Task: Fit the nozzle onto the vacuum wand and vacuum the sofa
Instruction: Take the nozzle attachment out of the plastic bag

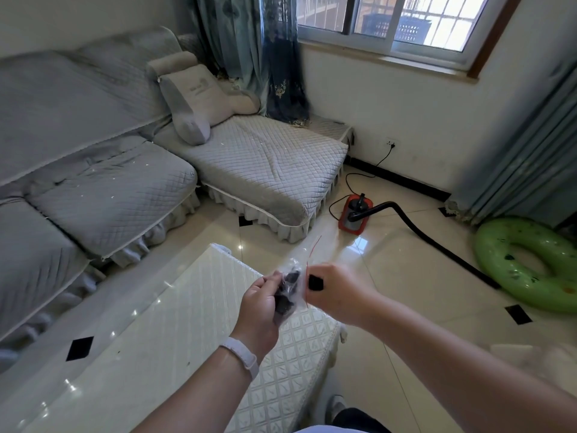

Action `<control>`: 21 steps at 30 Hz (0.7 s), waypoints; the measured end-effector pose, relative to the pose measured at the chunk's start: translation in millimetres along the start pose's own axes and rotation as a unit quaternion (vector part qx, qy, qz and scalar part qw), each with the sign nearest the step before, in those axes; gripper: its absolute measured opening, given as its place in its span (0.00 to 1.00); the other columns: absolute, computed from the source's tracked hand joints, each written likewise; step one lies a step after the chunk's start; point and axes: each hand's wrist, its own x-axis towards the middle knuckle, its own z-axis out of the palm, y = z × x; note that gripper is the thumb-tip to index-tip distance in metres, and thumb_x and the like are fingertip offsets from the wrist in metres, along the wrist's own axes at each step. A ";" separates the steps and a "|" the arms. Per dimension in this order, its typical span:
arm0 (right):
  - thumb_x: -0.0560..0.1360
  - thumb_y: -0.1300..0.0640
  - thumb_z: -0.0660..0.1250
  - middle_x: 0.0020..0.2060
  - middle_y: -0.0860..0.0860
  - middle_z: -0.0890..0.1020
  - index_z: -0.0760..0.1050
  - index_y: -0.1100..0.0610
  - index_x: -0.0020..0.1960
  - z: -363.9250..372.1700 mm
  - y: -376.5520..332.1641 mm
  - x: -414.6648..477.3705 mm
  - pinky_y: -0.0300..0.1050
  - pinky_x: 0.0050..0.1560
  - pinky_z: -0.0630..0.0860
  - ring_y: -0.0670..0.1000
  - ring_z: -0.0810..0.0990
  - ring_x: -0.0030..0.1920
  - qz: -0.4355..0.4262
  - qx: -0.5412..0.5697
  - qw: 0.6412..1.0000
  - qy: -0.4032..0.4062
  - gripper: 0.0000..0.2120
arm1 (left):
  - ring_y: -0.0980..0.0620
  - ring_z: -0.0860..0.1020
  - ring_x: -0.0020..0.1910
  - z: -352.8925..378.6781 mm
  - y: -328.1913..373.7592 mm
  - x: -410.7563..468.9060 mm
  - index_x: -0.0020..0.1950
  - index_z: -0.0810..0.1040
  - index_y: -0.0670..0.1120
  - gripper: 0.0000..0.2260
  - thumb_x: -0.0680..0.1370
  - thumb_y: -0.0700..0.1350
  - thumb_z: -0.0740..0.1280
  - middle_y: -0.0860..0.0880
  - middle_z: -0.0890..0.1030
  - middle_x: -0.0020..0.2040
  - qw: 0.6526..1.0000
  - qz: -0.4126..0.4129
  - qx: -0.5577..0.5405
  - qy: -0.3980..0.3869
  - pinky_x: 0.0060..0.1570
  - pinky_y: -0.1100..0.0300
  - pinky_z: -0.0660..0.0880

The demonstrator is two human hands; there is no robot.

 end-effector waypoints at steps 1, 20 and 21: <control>0.74 0.57 0.68 0.31 0.47 0.74 0.71 0.51 0.32 0.9 3.0 1.4 0.50 0.33 0.73 0.50 0.70 0.31 0.019 0.009 1.000 0.011 0.13 | 0.47 0.83 0.38 0.1 -0.2 0.0 0.46 0.77 0.42 0.07 0.82 0.44 0.66 0.43 0.84 0.41 1.000 0.000 0.002 -0.002 0.43 0.52 0.79; 0.62 0.42 0.76 0.34 0.55 0.81 0.81 0.50 0.45 28.8 22.8 12.9 0.56 0.35 0.76 0.54 0.74 0.33 0.073 0.187 0.980 -0.014 0.16 | 0.46 0.74 0.36 -18.9 -23.4 23.1 0.43 0.75 0.43 0.07 0.80 0.41 0.69 0.41 0.78 0.38 0.997 0.026 0.070 0.028 0.35 0.56 0.72; 0.66 0.45 0.77 0.34 0.56 0.81 0.81 0.51 0.44 33.7 27.8 16.8 0.56 0.34 0.76 0.56 0.74 0.32 0.081 0.190 0.978 -0.012 0.12 | 0.46 0.74 0.35 -23.7 -25.9 29.1 0.44 0.75 0.43 0.06 0.80 0.41 0.68 0.41 0.77 0.38 0.997 0.027 0.068 0.036 0.34 0.56 0.72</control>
